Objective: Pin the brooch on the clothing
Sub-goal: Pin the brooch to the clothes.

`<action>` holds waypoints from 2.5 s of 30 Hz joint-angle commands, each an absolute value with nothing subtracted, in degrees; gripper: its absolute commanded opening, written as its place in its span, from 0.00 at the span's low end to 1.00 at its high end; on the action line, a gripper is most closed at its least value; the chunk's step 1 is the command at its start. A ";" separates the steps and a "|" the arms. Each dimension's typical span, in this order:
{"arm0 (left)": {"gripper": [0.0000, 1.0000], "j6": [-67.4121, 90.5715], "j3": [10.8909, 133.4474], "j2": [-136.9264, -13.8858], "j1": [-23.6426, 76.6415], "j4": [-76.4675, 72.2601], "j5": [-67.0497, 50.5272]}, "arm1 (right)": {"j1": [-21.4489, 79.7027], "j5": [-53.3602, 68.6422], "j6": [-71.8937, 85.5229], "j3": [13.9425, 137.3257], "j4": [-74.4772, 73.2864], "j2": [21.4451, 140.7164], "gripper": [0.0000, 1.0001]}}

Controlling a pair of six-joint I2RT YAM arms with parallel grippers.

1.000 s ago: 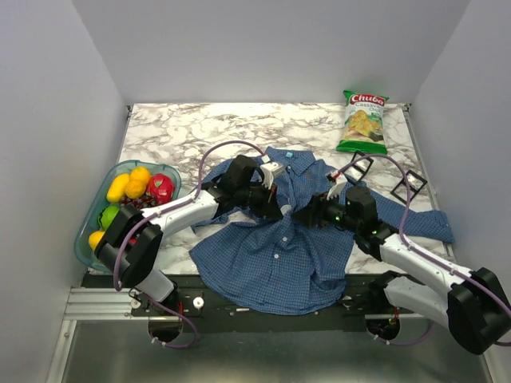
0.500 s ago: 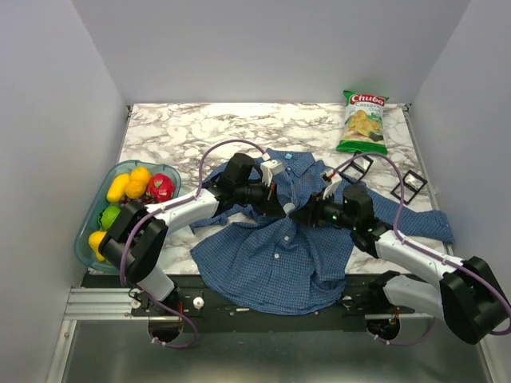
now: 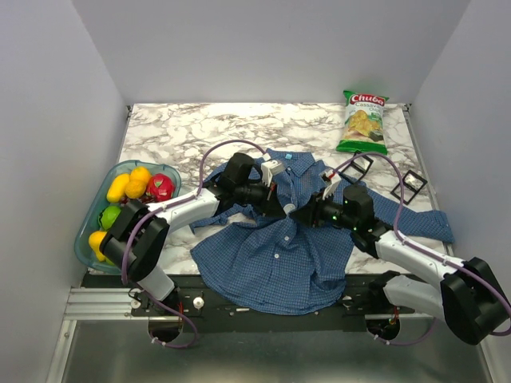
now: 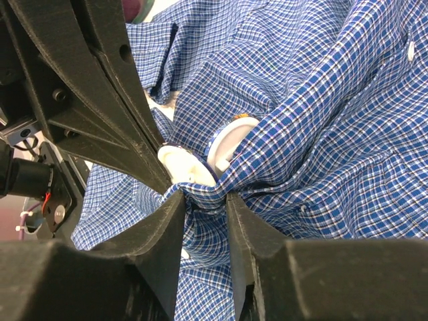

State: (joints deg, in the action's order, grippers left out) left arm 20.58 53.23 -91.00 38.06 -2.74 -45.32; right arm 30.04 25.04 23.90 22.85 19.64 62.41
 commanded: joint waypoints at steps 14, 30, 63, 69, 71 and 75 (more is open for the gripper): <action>0.00 18.55 53.79 -92.28 37.97 -4.22 -52.03 | 30.41 25.40 22.24 21.36 21.27 59.07 0.28; 0.00 18.19 54.23 -93.60 37.97 -3.69 -53.09 | 30.32 27.24 22.32 22.06 20.74 57.04 0.30; 0.00 17.67 54.40 -93.87 38.14 -3.60 -53.53 | 30.41 27.60 23.81 22.41 21.53 55.72 0.30; 0.00 16.61 54.84 -93.60 38.32 -2.29 -52.56 | 30.41 28.30 24.26 23.03 22.67 57.48 0.29; 0.00 16.17 55.02 -93.52 38.50 -1.41 -52.21 | 30.41 28.48 24.43 23.55 22.59 58.62 0.28; 0.00 15.12 55.37 -93.34 38.94 -0.70 -51.42 | 30.32 29.18 25.22 24.08 23.55 60.64 0.26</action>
State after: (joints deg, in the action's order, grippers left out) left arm 17.02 53.63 -93.08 37.63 -1.72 -51.64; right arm 30.04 26.28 23.99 21.54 18.59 59.05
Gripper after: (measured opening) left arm 0.014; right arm 0.274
